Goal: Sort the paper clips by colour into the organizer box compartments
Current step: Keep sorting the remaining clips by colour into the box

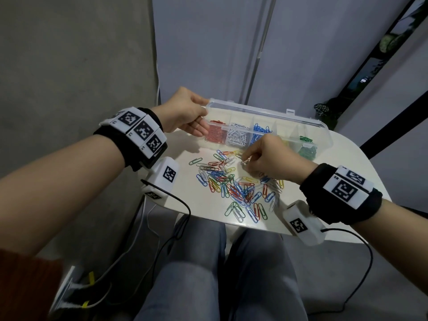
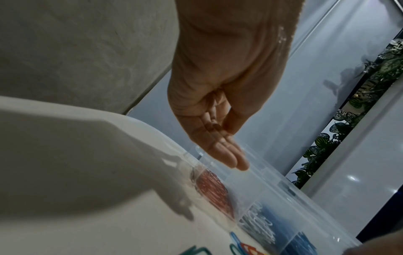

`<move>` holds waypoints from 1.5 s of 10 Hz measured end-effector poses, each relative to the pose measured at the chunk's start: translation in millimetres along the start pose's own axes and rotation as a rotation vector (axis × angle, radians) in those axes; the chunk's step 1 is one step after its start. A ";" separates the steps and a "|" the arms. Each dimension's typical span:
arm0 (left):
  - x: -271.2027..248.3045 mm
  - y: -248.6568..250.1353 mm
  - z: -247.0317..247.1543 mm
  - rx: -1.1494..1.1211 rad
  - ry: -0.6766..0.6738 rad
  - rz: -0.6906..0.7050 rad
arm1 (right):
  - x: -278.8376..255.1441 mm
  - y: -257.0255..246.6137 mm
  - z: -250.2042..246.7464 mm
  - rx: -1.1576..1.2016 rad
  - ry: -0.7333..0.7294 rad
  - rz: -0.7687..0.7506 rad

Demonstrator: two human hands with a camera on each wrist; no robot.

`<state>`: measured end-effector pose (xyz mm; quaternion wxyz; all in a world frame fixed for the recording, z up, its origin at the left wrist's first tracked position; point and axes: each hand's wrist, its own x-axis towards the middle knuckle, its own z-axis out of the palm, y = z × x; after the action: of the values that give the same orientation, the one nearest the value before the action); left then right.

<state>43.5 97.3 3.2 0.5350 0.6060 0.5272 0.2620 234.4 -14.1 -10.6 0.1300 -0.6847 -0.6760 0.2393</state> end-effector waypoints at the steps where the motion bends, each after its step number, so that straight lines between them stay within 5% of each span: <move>1: 0.0 0.3 0.2 0.004 0.002 0.004 | 0.0 0.6 -6.4 -0.024 0.025 -0.013; 9: 2.9 -1.6 -0.4 0.012 0.000 0.004 | 5.2 -16.8 9.0 -0.205 -0.004 -0.056; 13: 4.8 -2.5 -1.8 0.020 -0.009 0.009 | 6.3 -22.9 5.9 -0.113 -0.062 -0.059; 15: 4.6 -2.5 -1.9 0.017 -0.006 0.010 | 5.5 -24.2 15.9 -0.331 -0.054 -0.099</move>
<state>42.3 102.0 0.3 0.5304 0.6137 0.5248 0.2582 205.3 -9.6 -12.8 0.0089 -0.6559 -0.7423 0.1366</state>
